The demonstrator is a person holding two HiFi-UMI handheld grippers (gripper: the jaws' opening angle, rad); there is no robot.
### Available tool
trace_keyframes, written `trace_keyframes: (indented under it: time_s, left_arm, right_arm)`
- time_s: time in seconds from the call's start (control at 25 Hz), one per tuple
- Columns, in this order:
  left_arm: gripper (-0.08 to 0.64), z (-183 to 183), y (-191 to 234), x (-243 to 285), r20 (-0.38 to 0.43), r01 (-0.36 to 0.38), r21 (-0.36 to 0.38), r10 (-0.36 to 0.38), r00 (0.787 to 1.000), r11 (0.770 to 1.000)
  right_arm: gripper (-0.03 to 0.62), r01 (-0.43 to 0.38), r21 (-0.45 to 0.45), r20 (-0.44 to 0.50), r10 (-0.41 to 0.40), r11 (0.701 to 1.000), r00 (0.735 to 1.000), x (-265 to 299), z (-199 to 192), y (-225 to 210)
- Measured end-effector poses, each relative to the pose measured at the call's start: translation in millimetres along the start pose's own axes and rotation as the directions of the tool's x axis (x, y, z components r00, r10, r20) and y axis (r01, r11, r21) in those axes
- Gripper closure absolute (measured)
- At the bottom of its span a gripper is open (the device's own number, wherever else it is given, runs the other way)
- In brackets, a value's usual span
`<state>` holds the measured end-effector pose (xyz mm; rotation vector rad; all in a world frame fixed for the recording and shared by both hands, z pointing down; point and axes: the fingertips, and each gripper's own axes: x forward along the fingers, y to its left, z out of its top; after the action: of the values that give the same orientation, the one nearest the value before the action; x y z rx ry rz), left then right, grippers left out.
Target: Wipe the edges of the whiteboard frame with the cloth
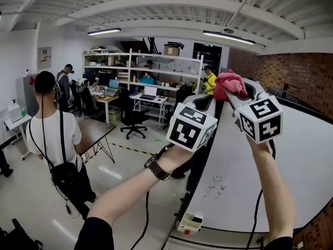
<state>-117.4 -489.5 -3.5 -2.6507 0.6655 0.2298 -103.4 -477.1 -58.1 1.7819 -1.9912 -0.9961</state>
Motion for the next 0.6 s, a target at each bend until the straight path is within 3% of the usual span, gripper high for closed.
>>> trace_keyframes:
  time_s: [0.16,0.4,0.52,0.6]
  left_arm:
    - [0.560,11,-1,8,0.002,0.009,-0.027,-0.009,1.000,1.000]
    - [0.560,27,-8,21,0.074,0.008,-0.116,0.000,0.997,0.993]
    - [0.557,24,-18,27,0.062,-0.011,-0.164,0.022,0.998,0.986]
    - [0.521,18,-30,32,0.068,0.028,-0.189,-0.015,0.998,0.982]
  right_arm:
    - [0.471,0.010,0.002,-0.038,-0.010,1.000,0.999,-5,0,-20]
    - [0.471,0.055,-0.019,-0.033,-0.055,0.998,0.998,-23,-1,-43]
    - [0.471,0.063,-0.018,-0.061,-0.064,0.998,0.996,-28,-15,-51]
    - [0.471,0.064,0.003,-0.069,-0.064,0.998,0.996,-28,-30,-52]
